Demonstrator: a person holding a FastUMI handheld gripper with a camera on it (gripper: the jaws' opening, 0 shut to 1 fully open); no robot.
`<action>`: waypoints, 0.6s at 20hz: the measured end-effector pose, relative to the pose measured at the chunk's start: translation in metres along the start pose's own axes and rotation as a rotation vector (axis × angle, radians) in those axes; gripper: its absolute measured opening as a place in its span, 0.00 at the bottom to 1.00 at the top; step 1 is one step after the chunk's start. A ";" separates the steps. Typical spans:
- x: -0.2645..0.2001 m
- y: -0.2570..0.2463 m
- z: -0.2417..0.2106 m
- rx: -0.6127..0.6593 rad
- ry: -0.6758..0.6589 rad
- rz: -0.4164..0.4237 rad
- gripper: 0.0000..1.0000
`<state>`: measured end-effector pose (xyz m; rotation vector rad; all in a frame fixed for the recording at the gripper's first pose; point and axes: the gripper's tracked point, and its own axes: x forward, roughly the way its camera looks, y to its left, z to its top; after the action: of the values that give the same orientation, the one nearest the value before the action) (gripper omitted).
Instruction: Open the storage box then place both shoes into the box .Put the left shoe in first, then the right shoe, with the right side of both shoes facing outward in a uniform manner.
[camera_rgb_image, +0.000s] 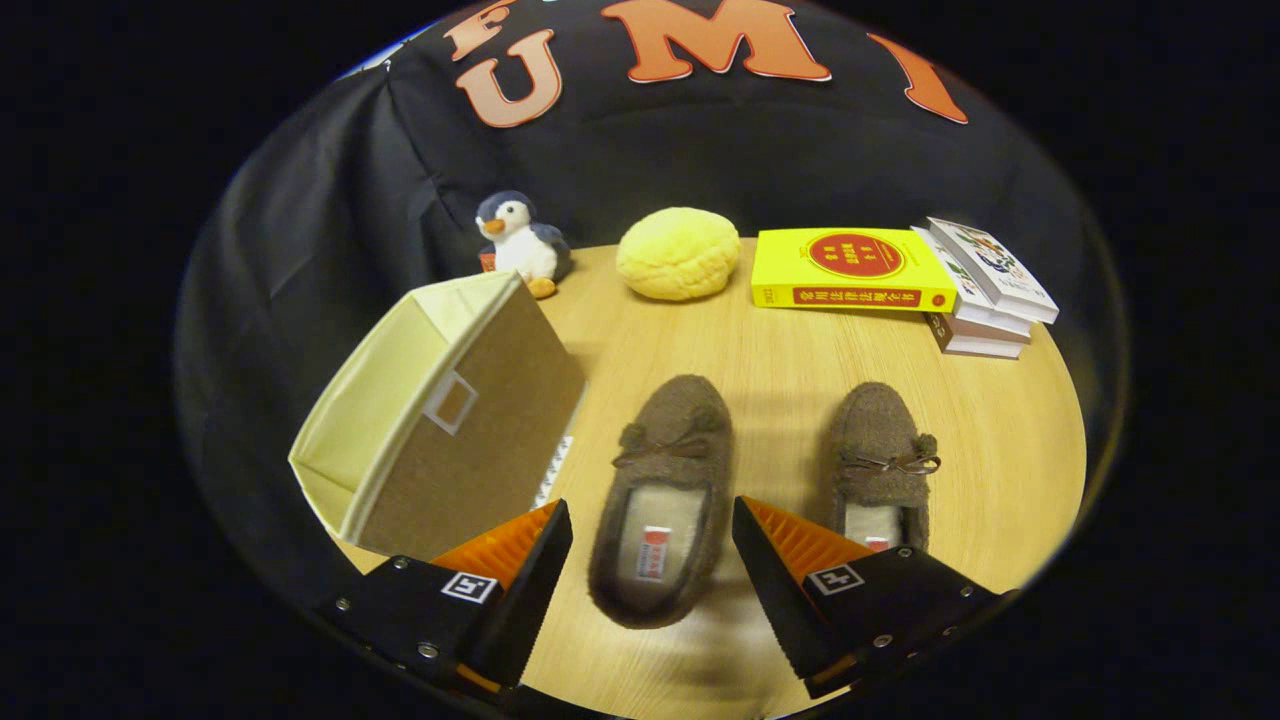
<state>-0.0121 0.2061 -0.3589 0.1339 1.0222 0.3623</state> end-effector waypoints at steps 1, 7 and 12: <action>0.006 -0.004 -0.004 -0.002 0.014 -0.005 0.96; 0.048 -0.033 -0.009 0.012 0.048 -0.069 0.84; 0.082 -0.041 -0.002 0.049 0.039 -0.078 0.68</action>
<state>0.0343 0.1969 -0.4378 0.1315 1.0720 0.2695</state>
